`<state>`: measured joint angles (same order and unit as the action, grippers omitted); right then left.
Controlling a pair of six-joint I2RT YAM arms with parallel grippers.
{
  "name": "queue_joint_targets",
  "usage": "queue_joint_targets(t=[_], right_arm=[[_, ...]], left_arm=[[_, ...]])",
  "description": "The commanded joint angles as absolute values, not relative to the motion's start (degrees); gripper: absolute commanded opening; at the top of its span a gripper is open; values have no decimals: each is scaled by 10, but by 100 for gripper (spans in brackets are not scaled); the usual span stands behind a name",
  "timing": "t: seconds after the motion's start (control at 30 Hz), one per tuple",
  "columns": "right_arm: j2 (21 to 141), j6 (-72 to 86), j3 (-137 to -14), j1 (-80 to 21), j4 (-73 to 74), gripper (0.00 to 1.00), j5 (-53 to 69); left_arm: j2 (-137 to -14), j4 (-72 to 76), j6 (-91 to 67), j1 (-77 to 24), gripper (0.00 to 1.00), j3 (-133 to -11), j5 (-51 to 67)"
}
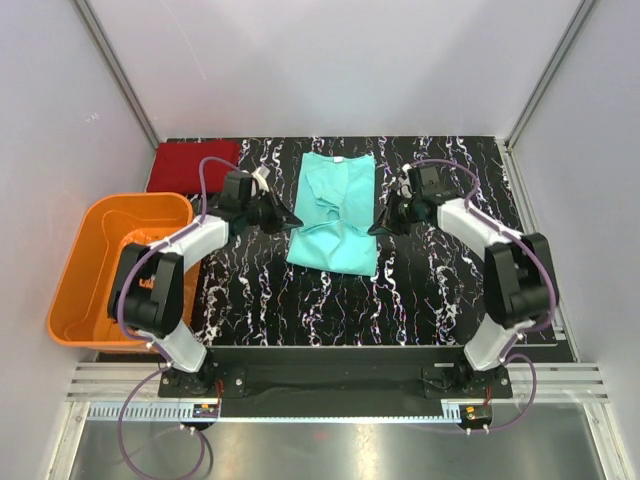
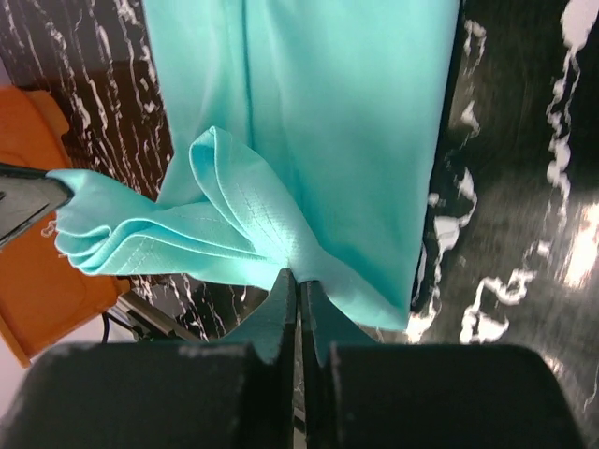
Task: Fold and stack the t-shirts
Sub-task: Fold the tshirt
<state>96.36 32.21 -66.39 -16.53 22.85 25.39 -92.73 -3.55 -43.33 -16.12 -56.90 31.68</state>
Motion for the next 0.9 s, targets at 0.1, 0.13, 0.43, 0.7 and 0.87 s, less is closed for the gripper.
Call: queue_joint_targets(t=[0.1, 0.13, 0.43, 0.7, 0.87], right_arm=[[1065, 272, -769, -147, 259, 0, 312], [1073, 268, -788, -143, 264, 0, 312], [1107, 257, -837, -119, 283, 0, 318], [1153, 251, -896, -113, 288, 0, 342], [1208, 247, -953, -107, 301, 0, 352]], left_arm=[[-1011, -24, -417, -146, 0, -641, 376], [-1019, -18, -418, -142, 0, -648, 379], [-1072, 12, -451, -128, 0, -685, 381], [-1128, 2, -463, -122, 1, -772, 381], [-1167, 2, -473, -114, 1, -809, 388]])
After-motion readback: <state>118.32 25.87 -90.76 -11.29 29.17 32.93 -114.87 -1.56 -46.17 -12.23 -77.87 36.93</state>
